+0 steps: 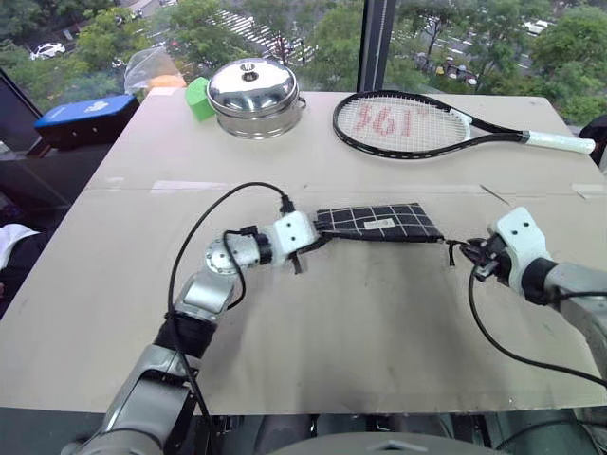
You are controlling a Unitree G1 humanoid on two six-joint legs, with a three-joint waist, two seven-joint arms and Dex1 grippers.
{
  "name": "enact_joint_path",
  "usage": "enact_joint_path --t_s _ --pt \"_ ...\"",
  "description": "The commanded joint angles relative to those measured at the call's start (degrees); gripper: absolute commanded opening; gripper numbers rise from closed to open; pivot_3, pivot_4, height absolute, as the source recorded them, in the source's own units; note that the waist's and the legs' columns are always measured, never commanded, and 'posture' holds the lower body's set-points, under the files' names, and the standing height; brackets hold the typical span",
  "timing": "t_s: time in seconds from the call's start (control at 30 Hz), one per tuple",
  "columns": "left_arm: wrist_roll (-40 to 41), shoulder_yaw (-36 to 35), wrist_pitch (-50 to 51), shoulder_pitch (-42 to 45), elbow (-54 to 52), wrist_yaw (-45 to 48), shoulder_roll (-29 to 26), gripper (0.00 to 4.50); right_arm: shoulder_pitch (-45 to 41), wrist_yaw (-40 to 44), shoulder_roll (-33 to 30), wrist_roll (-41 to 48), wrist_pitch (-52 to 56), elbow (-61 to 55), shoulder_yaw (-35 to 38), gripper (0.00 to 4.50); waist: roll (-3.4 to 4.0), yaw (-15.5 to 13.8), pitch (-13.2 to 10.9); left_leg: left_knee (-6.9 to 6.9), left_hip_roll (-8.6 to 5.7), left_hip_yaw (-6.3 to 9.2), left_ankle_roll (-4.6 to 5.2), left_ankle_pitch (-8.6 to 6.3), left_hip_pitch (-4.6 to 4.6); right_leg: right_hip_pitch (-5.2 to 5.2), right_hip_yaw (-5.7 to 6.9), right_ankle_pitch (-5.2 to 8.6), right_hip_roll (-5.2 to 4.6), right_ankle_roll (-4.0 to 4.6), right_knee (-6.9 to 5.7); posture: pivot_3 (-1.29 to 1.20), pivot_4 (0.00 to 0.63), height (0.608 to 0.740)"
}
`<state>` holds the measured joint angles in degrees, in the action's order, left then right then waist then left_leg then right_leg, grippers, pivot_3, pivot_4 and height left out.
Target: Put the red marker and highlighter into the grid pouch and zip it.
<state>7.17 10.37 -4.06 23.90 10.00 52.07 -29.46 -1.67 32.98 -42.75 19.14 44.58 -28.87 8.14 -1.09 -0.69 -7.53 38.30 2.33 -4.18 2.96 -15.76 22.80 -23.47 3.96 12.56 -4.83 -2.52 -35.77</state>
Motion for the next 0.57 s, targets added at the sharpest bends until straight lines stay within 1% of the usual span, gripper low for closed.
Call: enact_joint_path --t_s 0.03,0.07,0.1,0.17,0.2,0.23,0.27,0.37,0.4,0.47,0.57 --pt "13.67 -6.13 14.29 -6.60 -11.12 7.35 -5.38 2.64 8.17 6.01 0.99 4.41 -7.36 -4.92 9.43 2.24 0.00 0.01 0.00 0.00 0.04 0.01 0.00 0.00 0.00 0.00 0.00 0.02 -0.01 -0.03 -0.01 0.00 0.150 0.740" --pt "17.16 -8.14 19.04 -9.38 -14.21 8.33 -7.65 3.15 11.31 7.53 2.49 7.81 -8.00 -6.54 13.84 2.75 0.01 0.00 0.00 -0.03 0.06 0.03 -0.01 0.00 0.00 0.01 0.01 0.07 -0.03 -0.11 -0.03 0.00 0.150 0.740" --pt "19.97 -9.95 22.57 -11.83 -16.81 8.96 -9.60 3.51 14.11 8.89 3.83 11.57 -8.17 -8.05 18.08 3.14 0.01 0.00 -0.01 -0.04 0.06 0.03 -0.01 -0.01 -0.05 0.02 0.01 0.10 -0.04 -0.15 -0.03 0.00 0.150 0.740" --pt "25.31 -14.43 27.29 -17.59 -21.73 10.60 -13.20 4.47 21.85 14.07 5.15 16.69 -9.85 -11.22 26.24 4.18 0.11 -0.14 -0.09 -0.04 0.09 0.06 -0.02 -0.02 -0.09 0.05 0.04 0.11 -0.07 -0.16 -0.05 0.00 0.150 0.740" --pt "26.79 -16.84 28.27 -20.77 -23.79 11.33 -14.68 4.49 25.62 16.44 5.79 18.34 -11.08 -11.99 30.13 4.33 0.12 -0.22 -0.09 -0.02 0.09 0.05 0.00 -0.03 -0.06 0.04 0.03 0.13 -0.10 -0.18 -0.02 0.00 0.150 0.740" --pt "27.79 -18.98 28.84 -23.71 -25.46 11.95 -15.89 4.50 28.78 18.38 6.40 19.53 -12.27 -12.31 33.38 4.43 0.12 -0.27 -0.09 -0.02 0.08 0.06 0.01 -0.04 -0.03 0.04 0.06 0.17 -0.13 -0.21 0.00 0.00 0.150 0.740" --pt "28.32 -20.73 29.06 -26.26 -26.71 12.38 -16.88 4.50 31.49 20.11 6.86 20.34 -13.64 -12.31 35.94 4.43 0.12 -0.28 -0.08 -0.05 0.08 0.07 0.02 -0.06 -0.11 0.08 0.06 0.34 -0.18 -0.06 0.03 0.00 0.150 0.740" --pt "29.47 -25.41 30.38 -33.15 -29.44 13.12 -19.34 4.50 38.26 25.07 8.40 19.25 -20.55 -10.87 42.02 4.43 0.25 -0.20 -0.15 -0.02 0.06 0.05 0.02 -0.08 -0.24 0.15 0.02 0.41 -0.28 -0.13 0.12 0.00 0.150 0.740" --pt "29.18 -27.03 30.04 -35.20 -29.94 13.11 -19.64 4.50 40.26 26.53 9.08 18.11 -23.26 -10.10 43.70 4.43 0.26 -0.20 -0.16 0.00 0.06 0.04 -0.21 -0.22 -0.27 0.14 -0.04 0.41 -0.48 -0.12 0.11 0.00 0.150 0.740" --pt "29.60 -28.78 30.18 -37.31 -30.49 13.16 -19.71 4.50 42.26 27.77 9.74 16.70 -26.84 -9.22 45.03 4.43 0.36 -0.19 -0.18 0.00 0.06 0.04 -0.23 -0.22 -0.26 0.10 -0.06 0.41 -0.62 -0.13 0.11 0.00 0.150 0.740" --pt "30.34 -29.02 30.20 -37.11 -30.60 12.50 -18.71 4.50 43.28 27.69 9.25 15.37 -28.81 -8.67 43.76 4.43 0.38 -0.22 -0.16 -0.01 0.06 0.10 -0.24 -0.23 -0.24 0.09 -0.07 0.41 -0.65 -0.12 0.09 0.00 0.150 0.740"
